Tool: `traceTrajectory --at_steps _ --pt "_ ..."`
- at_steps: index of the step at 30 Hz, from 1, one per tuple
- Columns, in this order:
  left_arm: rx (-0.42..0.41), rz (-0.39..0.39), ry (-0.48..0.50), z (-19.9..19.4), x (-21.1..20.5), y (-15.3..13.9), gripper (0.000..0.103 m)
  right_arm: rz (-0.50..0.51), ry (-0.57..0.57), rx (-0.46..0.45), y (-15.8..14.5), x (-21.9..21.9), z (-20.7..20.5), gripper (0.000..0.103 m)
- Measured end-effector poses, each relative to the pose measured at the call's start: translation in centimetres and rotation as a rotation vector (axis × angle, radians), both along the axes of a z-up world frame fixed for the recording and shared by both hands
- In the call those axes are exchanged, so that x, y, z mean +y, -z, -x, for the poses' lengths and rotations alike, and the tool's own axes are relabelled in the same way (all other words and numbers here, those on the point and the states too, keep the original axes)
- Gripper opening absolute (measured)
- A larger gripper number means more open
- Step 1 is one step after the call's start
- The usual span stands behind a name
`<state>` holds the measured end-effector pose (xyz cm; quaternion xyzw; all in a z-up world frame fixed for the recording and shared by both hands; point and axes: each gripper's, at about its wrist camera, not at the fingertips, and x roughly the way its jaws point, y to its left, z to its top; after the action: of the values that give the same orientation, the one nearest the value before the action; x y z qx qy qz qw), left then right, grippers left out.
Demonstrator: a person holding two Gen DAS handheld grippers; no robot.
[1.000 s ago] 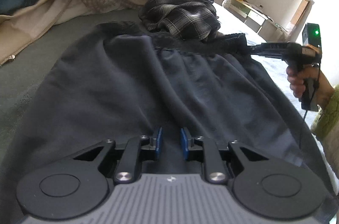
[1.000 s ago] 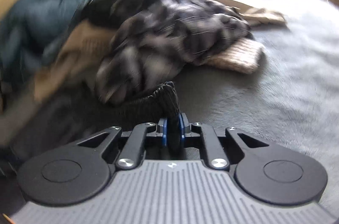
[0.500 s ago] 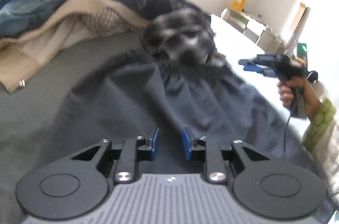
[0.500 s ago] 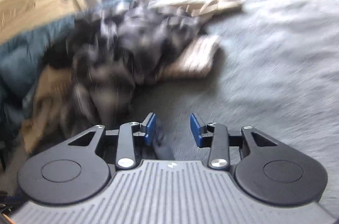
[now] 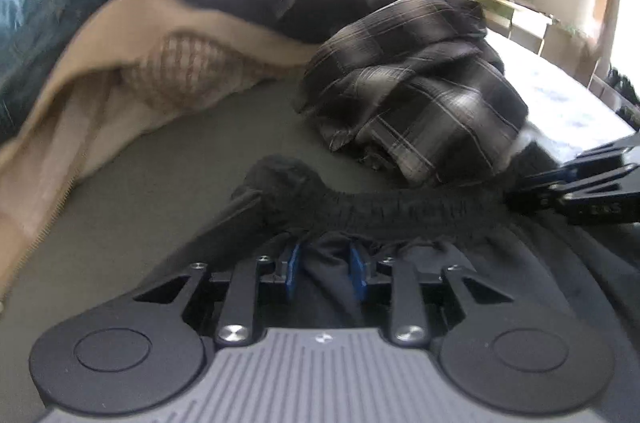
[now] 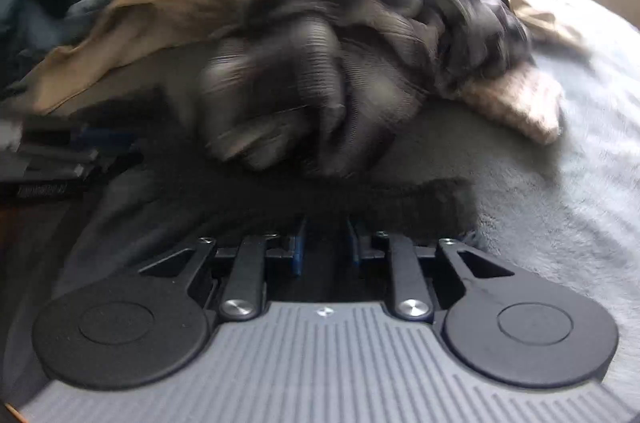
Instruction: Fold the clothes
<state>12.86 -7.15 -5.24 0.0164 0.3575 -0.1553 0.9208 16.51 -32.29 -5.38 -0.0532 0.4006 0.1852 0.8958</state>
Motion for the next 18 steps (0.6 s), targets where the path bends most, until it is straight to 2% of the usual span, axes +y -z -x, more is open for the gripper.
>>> traceTrajectory --at_steps 2,5,6,9,11,14,18 --pt "-0.006 0.027 0.0 -0.1 0.4 0.2 0.03 -0.001 0.008 -0.029 0.1 0.0 -0.6 0.017" --pt "-0.007 0.056 0.003 0.1 1.1 0.0 0.031 -0.053 0.048 -0.008 -0.5 -0.9 -1.1 0.018" --pt "-0.007 0.066 -0.008 0.3 1.4 -0.5 0.031 -0.071 0.064 -0.015 -1.0 -1.2 -0.9 0.019" --pt "-0.015 0.081 -0.046 1.5 2.5 -2.4 0.034 -0.044 0.147 -0.064 -3.6 -2.8 0.8 0.02" --pt "-0.037 0.093 -0.06 3.2 3.4 -4.5 0.034 -0.084 0.188 -0.067 -6.3 -5.1 2.8 0.02" --pt "-0.08 0.117 -0.066 6.9 5.0 -8.8 0.034 -0.087 0.226 -0.102 -10.9 -7.8 7.3 0.02" --pt "-0.15 0.131 0.0 13.9 5.9 -15.0 0.037 -0.08 0.227 -0.176 -16.7 -10.7 15.4 0.021"
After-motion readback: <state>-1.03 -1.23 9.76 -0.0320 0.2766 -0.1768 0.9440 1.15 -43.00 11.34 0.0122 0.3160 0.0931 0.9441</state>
